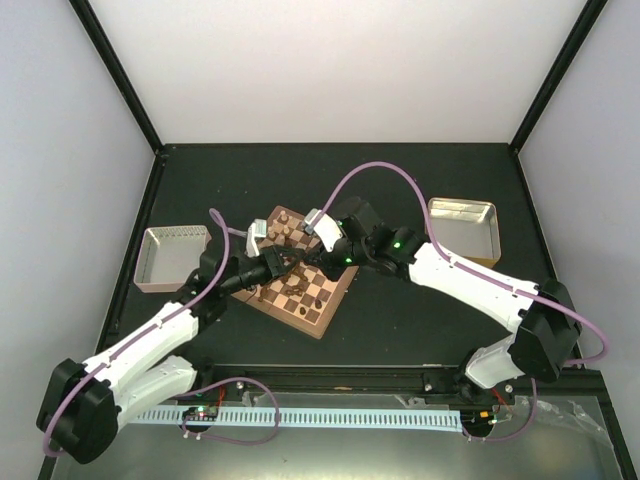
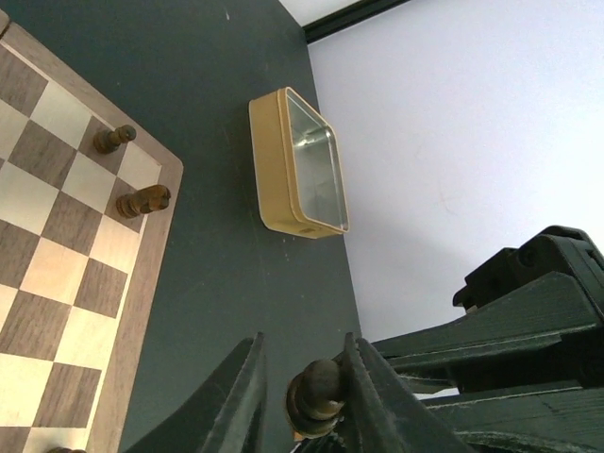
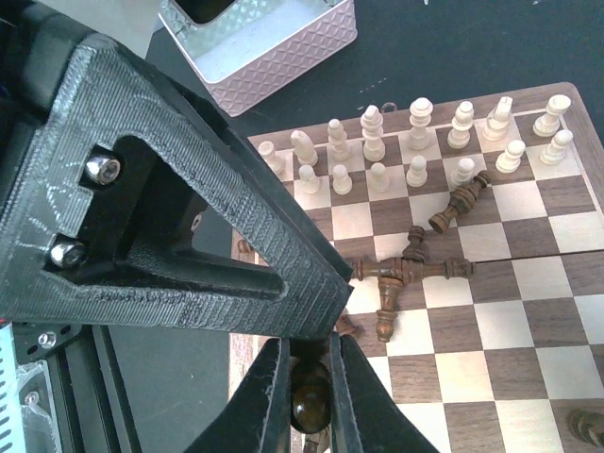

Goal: Set up the chess pieces on the board
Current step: Pick up the chess piece from the chessboard, then place the chess piece on the chessboard.

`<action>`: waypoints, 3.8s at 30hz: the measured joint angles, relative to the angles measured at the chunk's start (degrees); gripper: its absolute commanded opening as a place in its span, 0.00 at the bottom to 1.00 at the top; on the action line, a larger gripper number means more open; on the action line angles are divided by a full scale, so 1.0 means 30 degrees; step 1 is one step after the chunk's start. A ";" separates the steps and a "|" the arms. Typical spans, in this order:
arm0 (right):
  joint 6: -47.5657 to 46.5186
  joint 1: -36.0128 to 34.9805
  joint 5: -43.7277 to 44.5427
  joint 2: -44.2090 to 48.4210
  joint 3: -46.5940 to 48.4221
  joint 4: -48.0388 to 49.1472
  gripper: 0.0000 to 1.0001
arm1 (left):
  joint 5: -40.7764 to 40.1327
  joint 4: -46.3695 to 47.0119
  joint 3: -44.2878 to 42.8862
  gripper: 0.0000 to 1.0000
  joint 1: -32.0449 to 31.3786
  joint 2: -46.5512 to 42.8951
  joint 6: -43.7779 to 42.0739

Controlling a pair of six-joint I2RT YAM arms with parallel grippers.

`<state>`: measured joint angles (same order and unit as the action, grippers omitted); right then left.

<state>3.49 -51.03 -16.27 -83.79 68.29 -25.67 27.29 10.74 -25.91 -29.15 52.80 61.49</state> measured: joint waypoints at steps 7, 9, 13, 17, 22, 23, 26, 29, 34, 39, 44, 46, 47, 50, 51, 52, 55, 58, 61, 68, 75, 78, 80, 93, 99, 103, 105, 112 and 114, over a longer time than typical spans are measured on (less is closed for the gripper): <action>0.0138 0.0000 0.0146 -0.0007 -0.0131 0.0131 0.02 | 0.0022 -0.0153 -0.0073 0.07 0.0066 -0.0109 -0.0459; 0.0262 0.0000 0.0474 -0.0007 -0.0182 0.0204 0.02 | -0.0495 -0.0554 -0.0073 0.07 0.0066 -0.0503 -0.0692; 0.0911 0.0036 0.1807 -0.0051 -0.0211 0.0226 0.03 | -0.2397 -0.1982 -0.0087 0.06 0.0066 -0.1923 -0.1574; 0.2069 0.0576 0.3053 -0.1005 0.0153 -0.0189 0.04 | -0.5333 -0.3956 -0.0109 0.07 0.0073 -0.3621 -0.2696; 0.3716 0.1960 0.4801 -0.4976 0.2725 -0.2025 0.04 | -0.7417 -0.5588 -0.0109 0.07 0.0073 -0.4809 -0.3563; 0.4007 0.2193 0.5136 -0.5821 0.3315 -0.2463 0.04 | -0.7664 -0.5807 -0.0109 0.07 0.0073 -0.4947 -0.3694; 0.4481 0.2681 0.6069 -0.7650 0.4656 -0.3636 0.05 | -0.7992 -0.6186 -0.0109 0.07 0.0087 -0.5013 -0.3956; 0.4554 0.2769 0.6703 -0.8903 0.6033 -0.4809 0.05 | -0.8094 -0.6368 -0.0109 0.07 0.0087 -0.4932 -0.4095; 0.4466 0.2739 0.6958 -0.9989 0.7293 -0.5734 0.06 | -0.8080 -0.6492 -0.0109 0.08 0.0087 -0.4648 -0.4299; 0.4284 0.2739 0.6943 -1.0258 0.7337 -0.6535 0.07 | -0.8051 -0.6550 -0.0109 0.08 0.0087 -0.4422 -0.4350; 0.3854 0.2739 0.6768 -1.0287 0.7337 -0.6914 0.09 | -0.7978 -0.6586 -0.0109 0.08 0.0087 -0.4306 -0.4364; 0.3585 0.2739 0.6703 -1.0367 0.7351 -0.6980 0.09 | -0.7927 -0.6594 -0.0109 0.09 0.0087 -0.4299 -0.4379; 0.3446 0.2739 0.6688 -1.0448 0.7380 -0.7023 0.09 | -0.7898 -0.6594 -0.0109 0.09 0.0087 -0.4299 -0.4379; 0.3045 0.2739 0.6652 -1.0615 0.7410 -0.7074 0.10 | -0.7810 -0.6594 -0.0109 0.09 0.0087 -0.4277 -0.4393; 0.2922 0.2739 0.6630 -1.0673 0.7453 -0.7125 0.11 | -0.7796 -0.6586 -0.0109 0.09 0.0087 -0.4248 -0.4415; 0.2834 0.2739 0.6601 -1.0754 0.7541 -0.7176 0.11 | -0.7788 -0.6586 -0.0109 0.09 0.0087 -0.4204 -0.4437; 0.2557 0.2739 0.6535 -1.1001 0.7694 -0.7206 0.13 | -0.7730 -0.6594 -0.0109 0.09 0.0087 -0.4175 -0.4459; 0.2339 0.2739 0.6441 -1.1213 0.7730 -0.7249 0.14 | -0.7723 -0.6601 -0.0109 0.09 0.0087 -0.4175 -0.4466; 0.2244 0.2739 0.6360 -1.1344 0.7788 -0.7308 0.18 | -0.7715 -0.6601 -0.0109 0.09 0.0087 -0.4175 -0.4466; 0.2047 0.2739 0.6360 -1.1395 0.7861 -0.7286 0.17 | -0.7657 -0.6601 -0.0109 0.09 0.0087 -0.4175 -0.4466; 0.1916 0.2739 0.6375 -1.1395 0.7868 -0.7227 0.12 | -0.7584 -0.6615 -0.0109 0.09 0.0087 -0.4058 -0.4473; 0.1916 0.2739 0.6375 -1.1395 0.7868 -0.7111 0.12 | -0.7570 -0.6615 -0.0109 0.09 0.0087 -0.4058 -0.4473; 0.1916 0.2739 0.6375 -1.1395 0.7868 -0.6994 0.12 | -0.7555 -0.6608 -0.0109 0.09 0.0087 -0.4058 -0.4473; 0.1960 0.2739 0.6397 -1.1387 0.7868 -0.6564 0.27 | -0.7388 -0.6608 -0.0109 0.10 0.0087 -0.4014 -0.4510; 0.2390 0.2739 0.6382 -1.0841 0.7810 -0.6455 0.35 | -0.6703 -0.6535 -0.0109 0.10 0.0087 -0.3322 -0.4736; 0.2980 0.2739 0.6375 -0.8998 0.6958 -0.5770 0.38 | -0.5858 -0.6433 -0.0219 0.10 0.0087 -0.2798 -0.4787; 0.3147 0.2739 0.6076 -0.7373 0.5887 -0.4962 0.42 | -0.5362 -0.6353 -0.0437 0.11 0.0087 -0.2616 -0.4743; 0.2288 0.2732 0.2033 -0.1464 0.0095 -0.0051 0.57 | -0.3512 -0.5049 -0.0750 0.11 0.0087 -0.2557 -0.3373; 0.1880 0.2637 0.0350 -0.0539 -0.1239 0.1209 0.58 | -0.2980 -0.4838 -0.0845 0.11 0.0095 -0.2514 -0.2790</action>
<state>9.13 -43.11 -15.22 -85.41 64.58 -22.04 18.35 -3.77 -28.45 -28.86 45.25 53.12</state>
